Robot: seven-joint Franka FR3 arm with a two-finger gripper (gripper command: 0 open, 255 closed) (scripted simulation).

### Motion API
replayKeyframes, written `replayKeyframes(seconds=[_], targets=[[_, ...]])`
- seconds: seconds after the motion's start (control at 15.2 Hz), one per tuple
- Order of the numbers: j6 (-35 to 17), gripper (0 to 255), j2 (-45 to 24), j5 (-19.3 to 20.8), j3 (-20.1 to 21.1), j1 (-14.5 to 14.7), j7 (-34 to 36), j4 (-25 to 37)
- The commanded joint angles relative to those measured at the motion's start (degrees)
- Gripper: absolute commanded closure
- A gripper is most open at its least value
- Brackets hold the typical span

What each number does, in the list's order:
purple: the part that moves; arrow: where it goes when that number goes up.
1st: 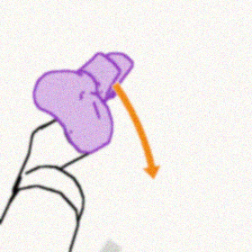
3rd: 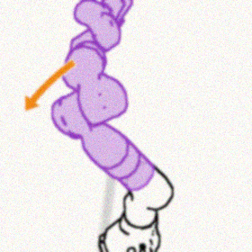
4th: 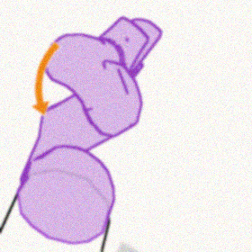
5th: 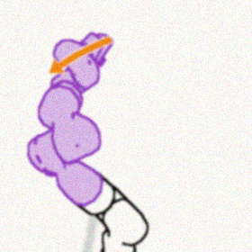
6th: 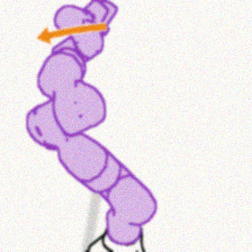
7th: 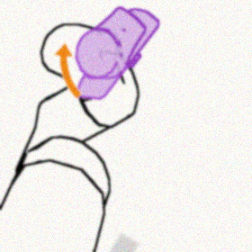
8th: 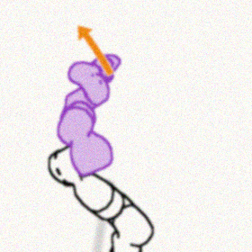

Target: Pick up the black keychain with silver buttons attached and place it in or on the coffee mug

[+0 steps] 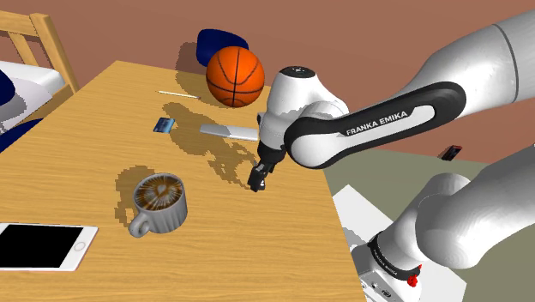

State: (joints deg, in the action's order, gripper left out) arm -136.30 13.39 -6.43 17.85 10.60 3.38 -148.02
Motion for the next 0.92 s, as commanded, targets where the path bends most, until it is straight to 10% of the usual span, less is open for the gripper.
replayKeyframes(seconds=[0.0,0.07,0.13,0.86], targets=[[-0.03,0,-0.02,0.00,0.01,0.00,0.01,-0.01],[-0.02,0,-0.01,0.00,0.00,0.00,0.00,0.00],[-0.02,255,-0.01,0.00,0.00,0.00,0.00,0.00],[1.79,255,1.18,-0.24,-0.19,0.09,-0.20,0.64]])
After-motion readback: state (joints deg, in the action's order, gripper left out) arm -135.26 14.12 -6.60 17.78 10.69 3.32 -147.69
